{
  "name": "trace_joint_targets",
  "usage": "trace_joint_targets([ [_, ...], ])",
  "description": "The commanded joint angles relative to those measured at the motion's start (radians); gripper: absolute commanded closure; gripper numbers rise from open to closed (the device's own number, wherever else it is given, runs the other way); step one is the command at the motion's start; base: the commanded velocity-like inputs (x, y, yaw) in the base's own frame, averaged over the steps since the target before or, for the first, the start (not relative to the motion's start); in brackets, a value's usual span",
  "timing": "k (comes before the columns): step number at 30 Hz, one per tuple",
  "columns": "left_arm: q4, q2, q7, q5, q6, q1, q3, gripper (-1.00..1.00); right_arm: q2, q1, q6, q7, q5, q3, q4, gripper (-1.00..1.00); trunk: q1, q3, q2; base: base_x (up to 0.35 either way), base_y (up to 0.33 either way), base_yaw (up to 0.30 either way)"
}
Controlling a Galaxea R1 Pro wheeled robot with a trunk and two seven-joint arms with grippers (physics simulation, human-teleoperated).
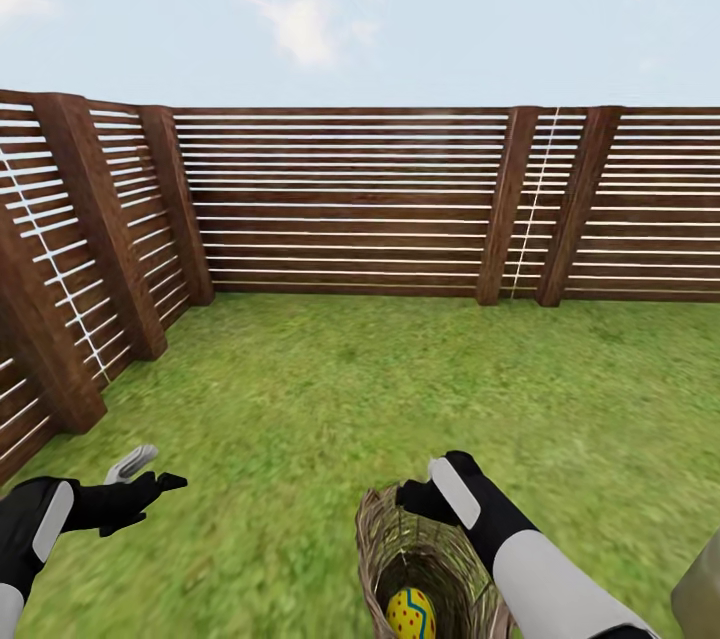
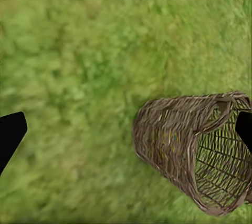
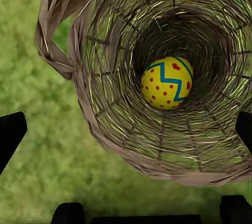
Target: Take the three Easter eggs out of the wicker basket on the lawn in the garden, then place them on the lawn next to a single tree (choose any tree) so that all three eggs are next to the same tree and none are left in the basket.
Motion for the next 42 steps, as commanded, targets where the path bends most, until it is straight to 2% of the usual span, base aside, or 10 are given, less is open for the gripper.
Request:
trace_joint_targets([
  [1,0.0,0.0,-0.002,0.002,0.007,-0.001,0.002,-1.0,-0.001,0.0,0.001,-0.01,-0.011,0.004,-0.001,-1.0,0.004,-0.004,-0.008,0.0,0.0,0.0],
  [12,0.0,0.0,-0.002,0.002,0.008,-0.001,0.003,-1.0,-0.003,0.004,0.041,-0.008,-0.011,0.005,0.0,-1.0,0.046,-0.039,-0.085,0.0,0.0,0.0],
  [42,-0.002,0.003,-0.005,0.003,0.012,-0.001,0.004,-1.0,-0.007,0.01,0.033,-0.005,-0.01,0.006,0.0,-1.0,0.161,-0.133,-0.295,0.0,0.0,0.0],
])
